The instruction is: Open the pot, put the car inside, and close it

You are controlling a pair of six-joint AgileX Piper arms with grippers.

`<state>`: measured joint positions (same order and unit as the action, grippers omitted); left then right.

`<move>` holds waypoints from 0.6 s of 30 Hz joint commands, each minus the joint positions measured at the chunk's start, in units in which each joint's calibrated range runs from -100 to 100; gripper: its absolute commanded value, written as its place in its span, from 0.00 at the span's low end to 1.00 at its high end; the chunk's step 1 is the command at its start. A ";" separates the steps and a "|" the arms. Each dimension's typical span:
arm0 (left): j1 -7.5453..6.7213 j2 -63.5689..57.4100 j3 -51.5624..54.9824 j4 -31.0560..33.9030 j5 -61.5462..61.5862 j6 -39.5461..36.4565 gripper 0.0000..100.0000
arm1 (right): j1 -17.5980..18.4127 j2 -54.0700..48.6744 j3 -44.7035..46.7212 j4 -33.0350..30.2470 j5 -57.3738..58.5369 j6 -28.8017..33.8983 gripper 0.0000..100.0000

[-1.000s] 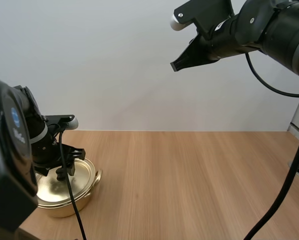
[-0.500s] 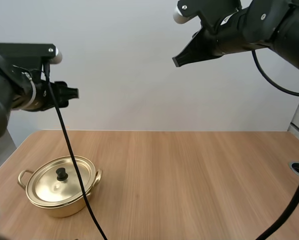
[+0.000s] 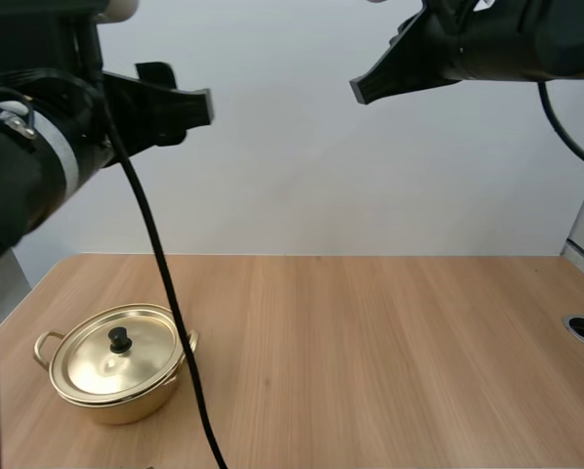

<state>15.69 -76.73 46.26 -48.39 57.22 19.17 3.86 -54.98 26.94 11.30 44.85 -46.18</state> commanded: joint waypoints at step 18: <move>-18.30 -17.20 34.66 54.25 -17.36 -31.09 1.00 | -5.82 -31.02 54.77 6.66 -13.90 3.31 0.00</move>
<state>-3.23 -93.84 76.83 -26.30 41.20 -4.16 -1.94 -84.11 61.26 18.84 30.43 -42.92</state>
